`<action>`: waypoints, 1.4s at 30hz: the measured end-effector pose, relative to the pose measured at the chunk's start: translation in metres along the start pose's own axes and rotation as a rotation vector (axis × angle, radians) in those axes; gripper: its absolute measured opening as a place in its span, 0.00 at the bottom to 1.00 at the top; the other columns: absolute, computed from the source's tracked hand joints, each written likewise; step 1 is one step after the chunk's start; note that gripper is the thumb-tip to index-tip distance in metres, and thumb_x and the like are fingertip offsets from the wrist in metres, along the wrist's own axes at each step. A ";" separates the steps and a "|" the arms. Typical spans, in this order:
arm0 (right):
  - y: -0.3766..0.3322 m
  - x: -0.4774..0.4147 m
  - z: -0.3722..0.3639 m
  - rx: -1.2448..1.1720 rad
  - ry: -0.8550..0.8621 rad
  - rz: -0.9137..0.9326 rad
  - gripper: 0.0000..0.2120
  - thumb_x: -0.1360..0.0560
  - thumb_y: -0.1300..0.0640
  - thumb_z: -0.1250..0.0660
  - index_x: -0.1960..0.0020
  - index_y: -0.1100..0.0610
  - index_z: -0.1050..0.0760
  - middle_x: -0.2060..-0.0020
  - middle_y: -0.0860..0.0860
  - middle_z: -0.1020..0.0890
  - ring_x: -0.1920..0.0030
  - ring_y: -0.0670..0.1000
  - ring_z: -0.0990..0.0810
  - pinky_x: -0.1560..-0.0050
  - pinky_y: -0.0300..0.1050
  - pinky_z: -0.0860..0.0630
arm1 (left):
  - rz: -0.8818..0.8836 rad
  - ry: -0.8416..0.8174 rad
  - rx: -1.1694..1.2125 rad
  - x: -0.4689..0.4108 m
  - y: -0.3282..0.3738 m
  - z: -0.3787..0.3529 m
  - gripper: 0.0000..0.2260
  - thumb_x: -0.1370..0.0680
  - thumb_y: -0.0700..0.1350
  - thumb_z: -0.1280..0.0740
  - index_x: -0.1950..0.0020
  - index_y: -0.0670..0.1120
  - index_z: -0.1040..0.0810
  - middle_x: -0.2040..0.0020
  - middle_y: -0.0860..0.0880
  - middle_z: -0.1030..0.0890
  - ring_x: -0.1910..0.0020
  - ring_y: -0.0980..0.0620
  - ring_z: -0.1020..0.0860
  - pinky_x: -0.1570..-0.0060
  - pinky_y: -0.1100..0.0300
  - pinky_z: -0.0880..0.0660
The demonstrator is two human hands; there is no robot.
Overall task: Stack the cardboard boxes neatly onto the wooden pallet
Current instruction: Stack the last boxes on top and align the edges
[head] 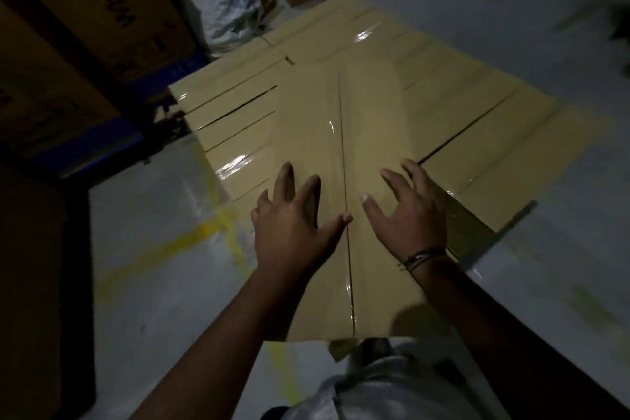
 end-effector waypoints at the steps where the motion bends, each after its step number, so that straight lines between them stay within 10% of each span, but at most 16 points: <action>1: 0.003 0.004 0.003 0.018 0.019 -0.032 0.28 0.26 0.35 0.35 0.30 0.44 0.28 0.24 0.46 0.39 0.29 0.56 0.32 0.35 0.61 0.27 | -0.051 -0.011 0.013 -0.002 0.001 -0.004 0.38 0.31 0.78 0.38 0.25 0.63 0.33 0.18 0.53 0.47 0.28 0.37 0.33 0.33 0.42 0.32; 22: -0.048 0.247 -0.009 0.304 0.413 -0.579 0.27 0.27 0.36 0.32 0.32 0.47 0.26 0.24 0.49 0.36 0.36 0.60 0.28 0.37 0.56 0.30 | -0.886 -0.471 0.243 0.069 -0.052 -0.042 0.41 0.30 0.77 0.39 0.21 0.61 0.40 0.17 0.54 0.57 0.22 0.36 0.42 0.28 0.37 0.38; 42: 0.038 0.277 -0.082 0.116 0.113 -0.561 0.33 0.30 0.40 0.26 0.29 0.52 0.27 0.23 0.55 0.38 0.35 0.67 0.28 0.38 0.61 0.26 | -1.022 -0.800 -0.032 0.100 -0.054 -0.120 0.42 0.28 0.63 0.26 0.19 0.57 0.43 0.19 0.47 0.67 0.20 0.36 0.46 0.27 0.38 0.37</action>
Point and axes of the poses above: each hand's wrist, its own x-axis away from the middle knuckle, its own z-axis out of the back of the hand, y = z × x, the point moved 8 cm from there along -x, towards the middle knuckle
